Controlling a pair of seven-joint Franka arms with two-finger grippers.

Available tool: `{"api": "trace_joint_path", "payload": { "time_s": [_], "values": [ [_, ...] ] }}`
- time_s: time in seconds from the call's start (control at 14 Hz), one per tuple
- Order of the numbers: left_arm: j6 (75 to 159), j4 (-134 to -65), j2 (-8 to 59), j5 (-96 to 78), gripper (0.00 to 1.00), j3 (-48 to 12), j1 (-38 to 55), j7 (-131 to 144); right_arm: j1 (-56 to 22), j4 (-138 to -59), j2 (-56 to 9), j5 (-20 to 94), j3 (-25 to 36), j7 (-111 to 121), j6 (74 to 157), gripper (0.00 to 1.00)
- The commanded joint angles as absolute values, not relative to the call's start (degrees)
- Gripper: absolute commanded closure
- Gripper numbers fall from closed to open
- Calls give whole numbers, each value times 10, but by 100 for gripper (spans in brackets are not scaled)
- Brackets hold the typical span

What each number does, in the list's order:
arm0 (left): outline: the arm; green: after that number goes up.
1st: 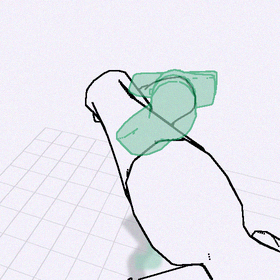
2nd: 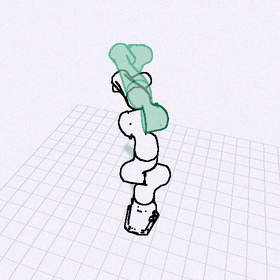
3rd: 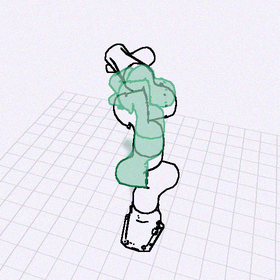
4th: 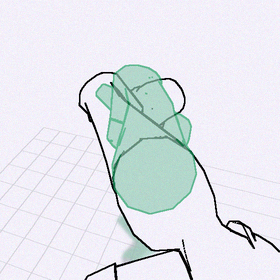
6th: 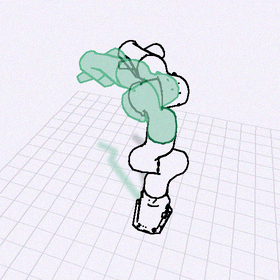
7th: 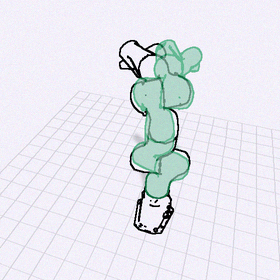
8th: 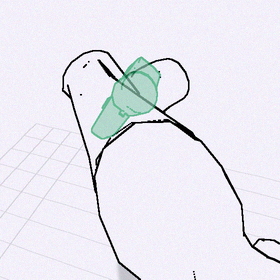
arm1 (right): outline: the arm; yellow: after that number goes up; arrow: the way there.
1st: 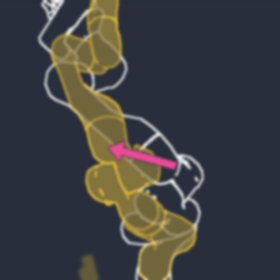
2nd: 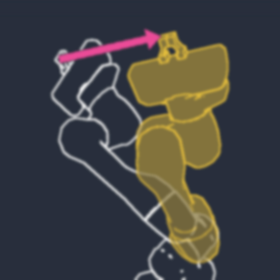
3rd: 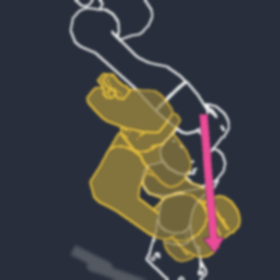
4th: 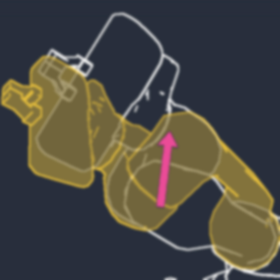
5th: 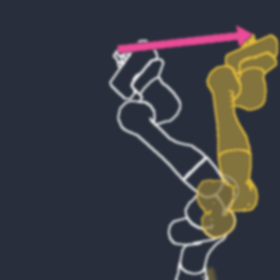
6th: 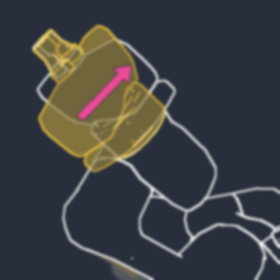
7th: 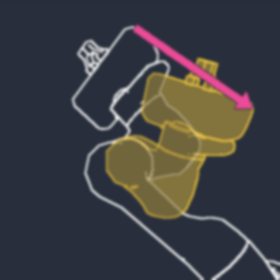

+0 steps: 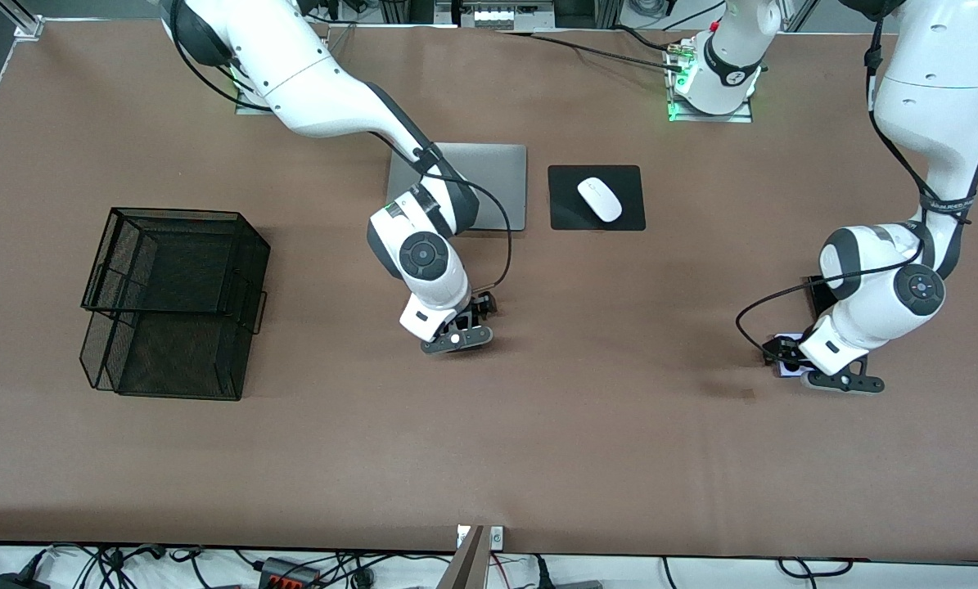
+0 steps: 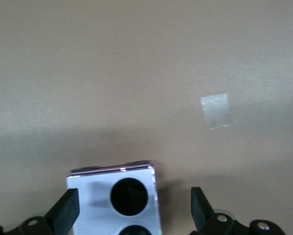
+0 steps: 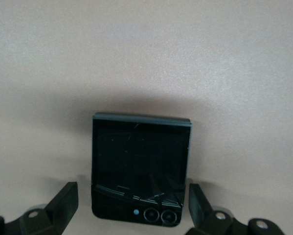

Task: Place phones with both arms
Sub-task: 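Grasp the white flip phone with the left gripper while the right gripper holds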

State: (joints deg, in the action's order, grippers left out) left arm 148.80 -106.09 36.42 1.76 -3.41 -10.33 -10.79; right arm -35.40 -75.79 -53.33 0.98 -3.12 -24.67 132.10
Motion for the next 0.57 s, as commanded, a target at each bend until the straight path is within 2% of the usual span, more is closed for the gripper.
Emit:
{"api": "trace_joint_path", "payload": {
  "time_s": [0.0,0.43,0.5],
  "values": [
    [1497,-1061,363,9,0,-41,-123,-127,-360,-741,-545,4,-26,-260,1324,0],
    [1498,-1058,376,0,0,-49,-128,-106,-360,-739,-554,4,-25,-259,1331,0],
    [1498,-1061,376,0,0,-50,-127,-91,-359,-739,-554,4,-25,-259,1331,5]
  ]
}}
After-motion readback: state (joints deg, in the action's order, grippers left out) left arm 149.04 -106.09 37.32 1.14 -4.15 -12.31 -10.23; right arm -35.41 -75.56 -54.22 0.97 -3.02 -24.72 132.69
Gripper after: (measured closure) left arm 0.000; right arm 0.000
